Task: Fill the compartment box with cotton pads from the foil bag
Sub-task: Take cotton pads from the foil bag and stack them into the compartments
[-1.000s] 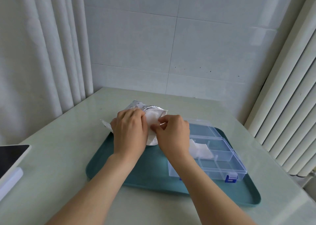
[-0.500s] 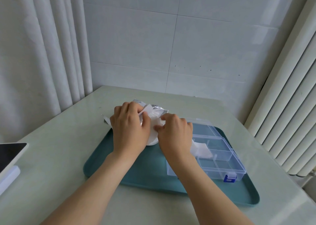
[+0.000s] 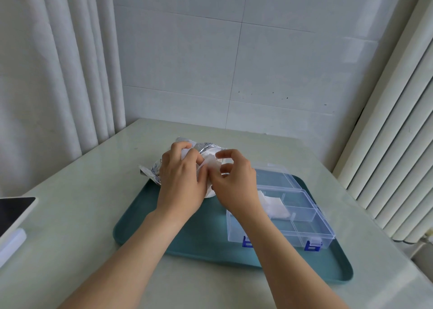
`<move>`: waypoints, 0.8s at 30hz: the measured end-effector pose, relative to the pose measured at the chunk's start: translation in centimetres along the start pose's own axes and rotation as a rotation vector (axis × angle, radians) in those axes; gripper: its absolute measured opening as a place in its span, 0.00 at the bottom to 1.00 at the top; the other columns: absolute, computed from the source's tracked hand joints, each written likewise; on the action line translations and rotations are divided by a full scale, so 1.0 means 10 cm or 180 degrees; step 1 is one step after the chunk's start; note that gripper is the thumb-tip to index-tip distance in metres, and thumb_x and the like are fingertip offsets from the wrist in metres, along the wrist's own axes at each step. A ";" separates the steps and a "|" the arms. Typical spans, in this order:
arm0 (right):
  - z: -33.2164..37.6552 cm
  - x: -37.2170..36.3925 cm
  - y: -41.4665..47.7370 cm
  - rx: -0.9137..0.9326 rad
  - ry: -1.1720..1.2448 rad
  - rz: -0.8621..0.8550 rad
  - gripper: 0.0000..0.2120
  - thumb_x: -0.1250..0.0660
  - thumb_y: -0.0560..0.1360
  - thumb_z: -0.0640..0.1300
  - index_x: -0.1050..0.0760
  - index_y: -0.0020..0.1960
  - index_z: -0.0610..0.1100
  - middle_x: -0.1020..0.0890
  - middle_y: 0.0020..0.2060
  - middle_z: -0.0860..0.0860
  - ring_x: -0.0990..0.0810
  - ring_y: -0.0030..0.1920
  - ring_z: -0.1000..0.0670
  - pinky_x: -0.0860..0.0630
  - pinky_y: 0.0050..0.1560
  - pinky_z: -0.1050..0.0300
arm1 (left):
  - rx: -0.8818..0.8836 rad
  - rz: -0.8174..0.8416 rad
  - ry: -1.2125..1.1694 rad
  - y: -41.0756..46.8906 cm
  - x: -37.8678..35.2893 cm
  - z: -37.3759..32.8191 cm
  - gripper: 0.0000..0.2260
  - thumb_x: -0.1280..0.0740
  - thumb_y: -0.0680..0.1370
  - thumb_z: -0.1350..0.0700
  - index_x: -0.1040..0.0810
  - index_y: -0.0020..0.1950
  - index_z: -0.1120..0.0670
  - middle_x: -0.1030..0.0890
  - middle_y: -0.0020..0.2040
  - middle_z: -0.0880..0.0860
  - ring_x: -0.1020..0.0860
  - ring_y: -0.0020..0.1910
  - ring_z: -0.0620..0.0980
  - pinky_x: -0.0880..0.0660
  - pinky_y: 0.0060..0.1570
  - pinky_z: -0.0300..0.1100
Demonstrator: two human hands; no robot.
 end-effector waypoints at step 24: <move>0.15 0.39 0.03 -0.0364 0.1316 -0.0511 0.13 0.39 0.77 0.34 0.19 0.52 0.45 0.16 0.38 0.50 0.21 0.35 0.54 0.23 0.34 0.58 | -0.0478 -0.0758 -0.0202 0.04 0.18 -0.21 0.04 0.31 0.83 0.60 0.19 0.49 0.57 0.20 0.52 0.52 0.27 0.54 0.54 0.31 0.54 0.39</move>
Point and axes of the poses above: each hand's wrist, its own y-axis towards the middle knuckle, its own x-axis out of the back of the hand, z = x × y, the point moved 4 cm from there along y, towards the middle knuckle
